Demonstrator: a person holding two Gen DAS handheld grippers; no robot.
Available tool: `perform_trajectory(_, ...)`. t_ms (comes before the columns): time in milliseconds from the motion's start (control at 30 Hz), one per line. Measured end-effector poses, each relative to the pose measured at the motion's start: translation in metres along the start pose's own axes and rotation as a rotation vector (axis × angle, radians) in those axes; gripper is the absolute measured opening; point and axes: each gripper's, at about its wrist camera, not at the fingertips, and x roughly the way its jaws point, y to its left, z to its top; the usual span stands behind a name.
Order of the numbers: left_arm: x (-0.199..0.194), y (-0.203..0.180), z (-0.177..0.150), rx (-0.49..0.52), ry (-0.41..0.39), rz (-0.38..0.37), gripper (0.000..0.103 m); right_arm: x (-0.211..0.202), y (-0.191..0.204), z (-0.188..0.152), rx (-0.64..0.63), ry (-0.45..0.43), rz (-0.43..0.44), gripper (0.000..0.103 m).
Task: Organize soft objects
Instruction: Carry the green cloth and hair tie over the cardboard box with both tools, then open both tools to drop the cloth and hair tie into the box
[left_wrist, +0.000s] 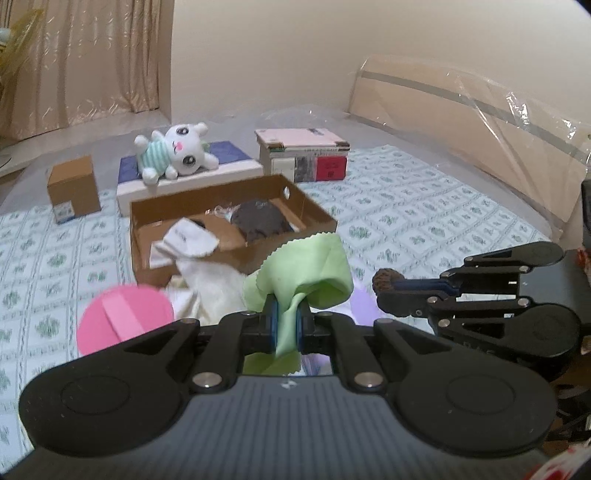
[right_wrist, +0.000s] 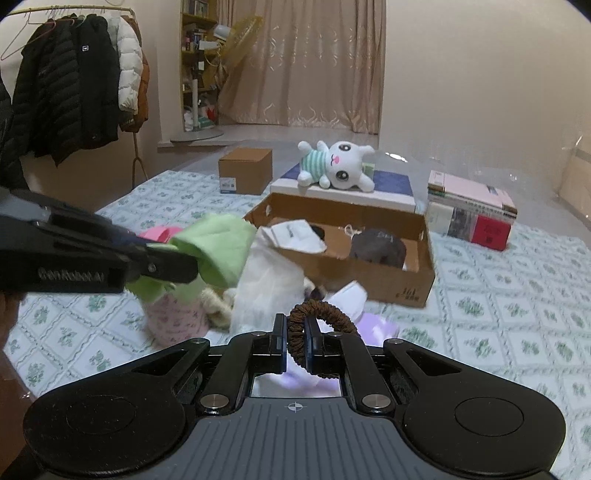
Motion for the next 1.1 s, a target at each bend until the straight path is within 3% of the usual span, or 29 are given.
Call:
perform_trajectory(333,0.033,0.042,0.086,0.034,0.008,-0.013,0.008,0.04,-0.06,0.06,0.041,0.014,0.015,0.009)
perform_trajectory(633,0.106,0.085,0.144,0.024,0.08,0.065,0.008,0.101,-0.101,0.116,0.107,0.044,0.044,0.009)
perform_trajectory(1000,0.188,0.127,0.156,-0.027,0.21,0.124,0.009,0.182,-0.13,0.141,0.207,0.12,0.083,0.009)
perform_trajectory(1100,0.2,0.133,0.153,-0.038,0.223,0.136,0.014,0.195,-0.134,0.142,0.217,0.134,0.083,0.009)
